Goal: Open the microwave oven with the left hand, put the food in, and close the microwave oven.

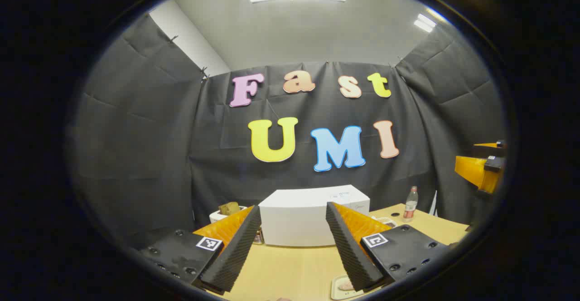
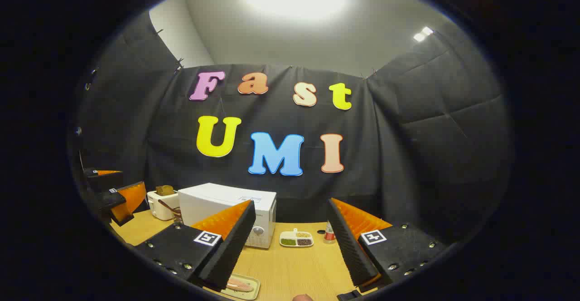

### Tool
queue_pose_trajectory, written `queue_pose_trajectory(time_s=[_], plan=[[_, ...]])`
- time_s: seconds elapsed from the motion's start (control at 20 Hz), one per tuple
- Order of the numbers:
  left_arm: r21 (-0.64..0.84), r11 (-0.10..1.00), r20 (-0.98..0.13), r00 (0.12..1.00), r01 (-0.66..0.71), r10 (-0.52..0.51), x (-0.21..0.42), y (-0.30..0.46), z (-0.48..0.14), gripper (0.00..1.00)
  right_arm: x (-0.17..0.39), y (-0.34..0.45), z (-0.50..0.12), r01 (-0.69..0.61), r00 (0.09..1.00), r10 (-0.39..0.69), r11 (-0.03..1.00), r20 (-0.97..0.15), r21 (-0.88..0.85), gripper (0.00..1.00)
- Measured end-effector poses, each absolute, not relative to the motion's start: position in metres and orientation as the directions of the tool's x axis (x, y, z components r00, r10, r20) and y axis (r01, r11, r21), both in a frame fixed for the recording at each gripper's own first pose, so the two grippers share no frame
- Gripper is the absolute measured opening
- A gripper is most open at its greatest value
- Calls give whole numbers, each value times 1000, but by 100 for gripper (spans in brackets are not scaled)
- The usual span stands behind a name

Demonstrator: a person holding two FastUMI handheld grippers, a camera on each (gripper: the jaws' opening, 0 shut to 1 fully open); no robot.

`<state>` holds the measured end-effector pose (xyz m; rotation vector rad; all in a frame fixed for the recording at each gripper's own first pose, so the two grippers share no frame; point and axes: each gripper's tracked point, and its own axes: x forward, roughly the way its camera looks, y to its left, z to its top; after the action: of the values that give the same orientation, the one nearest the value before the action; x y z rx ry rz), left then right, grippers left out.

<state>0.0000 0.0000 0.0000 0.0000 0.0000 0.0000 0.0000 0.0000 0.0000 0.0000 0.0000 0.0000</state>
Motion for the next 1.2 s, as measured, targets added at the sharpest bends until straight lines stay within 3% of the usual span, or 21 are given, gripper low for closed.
queue_pose_trajectory(time_s=[0.55, 1.2], plan=[[-9, 1000, -1, 1000, -5, 5, 1, -30, 1, 99, 2, -21, -3, -16, 1000, 16, 1000, -5, 1, 96], [-3, 999, 0, 999, -40, 40, 12, -81, -3, 99, 5, -51, -11, -110, 994, 109, 994, 22, 13, 96]])
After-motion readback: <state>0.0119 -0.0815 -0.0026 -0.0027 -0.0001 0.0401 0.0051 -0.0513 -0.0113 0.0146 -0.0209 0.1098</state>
